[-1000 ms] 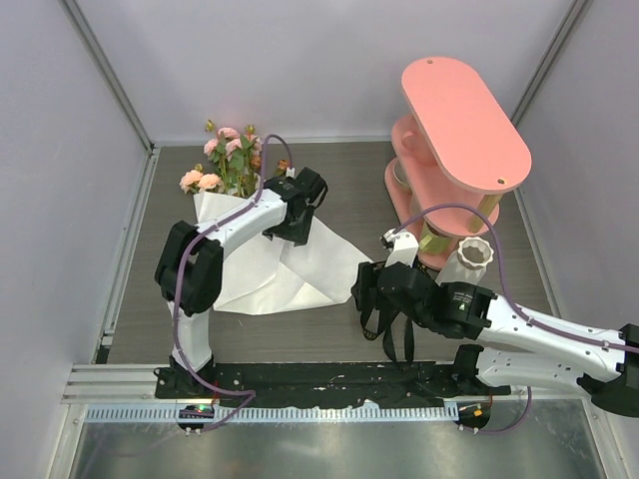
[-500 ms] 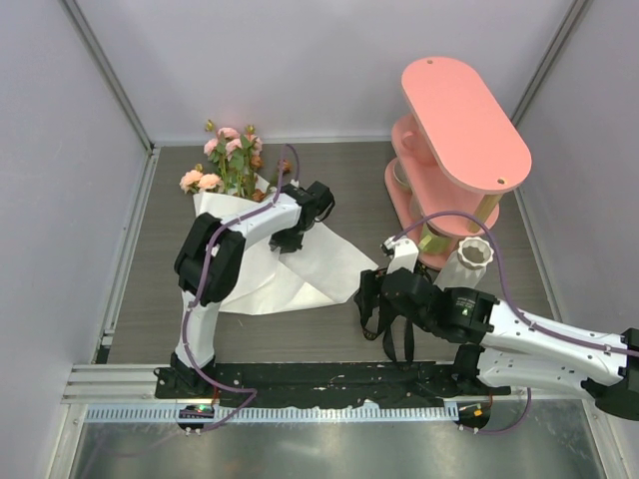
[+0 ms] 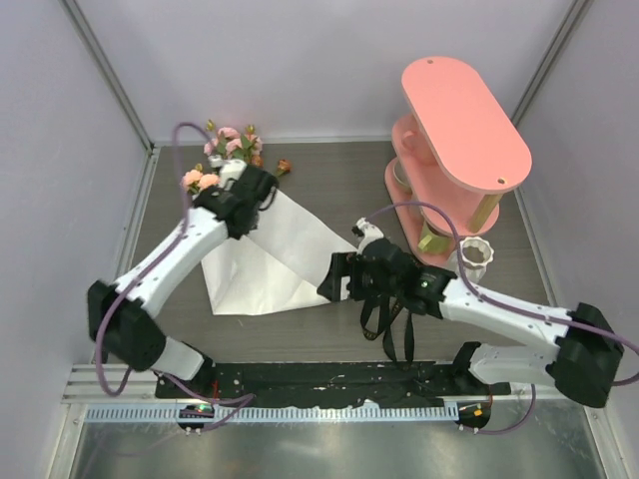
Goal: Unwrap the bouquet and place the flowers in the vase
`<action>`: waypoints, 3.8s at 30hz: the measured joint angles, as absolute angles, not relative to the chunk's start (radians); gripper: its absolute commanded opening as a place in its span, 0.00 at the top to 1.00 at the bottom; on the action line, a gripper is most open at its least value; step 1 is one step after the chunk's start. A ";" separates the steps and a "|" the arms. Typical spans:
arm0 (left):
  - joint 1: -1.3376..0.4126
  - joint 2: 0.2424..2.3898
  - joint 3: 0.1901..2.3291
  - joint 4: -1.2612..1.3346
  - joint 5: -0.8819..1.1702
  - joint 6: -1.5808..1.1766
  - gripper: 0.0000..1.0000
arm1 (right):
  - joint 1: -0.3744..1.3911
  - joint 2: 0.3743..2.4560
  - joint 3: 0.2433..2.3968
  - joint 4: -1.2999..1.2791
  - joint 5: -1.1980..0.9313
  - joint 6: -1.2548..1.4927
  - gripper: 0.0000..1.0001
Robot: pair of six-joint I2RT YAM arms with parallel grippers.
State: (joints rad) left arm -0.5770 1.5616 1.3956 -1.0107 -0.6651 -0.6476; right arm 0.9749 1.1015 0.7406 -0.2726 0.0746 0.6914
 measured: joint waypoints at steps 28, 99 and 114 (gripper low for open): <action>0.218 0.704 1.180 -1.026 -0.391 -0.694 0.17 | 0.794 2.241 1.684 -0.232 -0.529 0.455 0.16; 0.218 0.704 1.338 -0.918 0.138 -0.696 0.18 | 1.095 1.964 1.380 -0.162 -0.617 0.237 0.28; 0.064 1.245 1.051 -0.776 0.429 -0.680 0.23 | 1.045 1.665 0.999 -0.043 -0.525 0.432 0.29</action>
State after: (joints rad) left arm 0.0635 1.2446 1.0512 -0.7765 0.4286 -0.6804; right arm 1.0454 1.6653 0.9993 -0.0425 -0.5247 0.4324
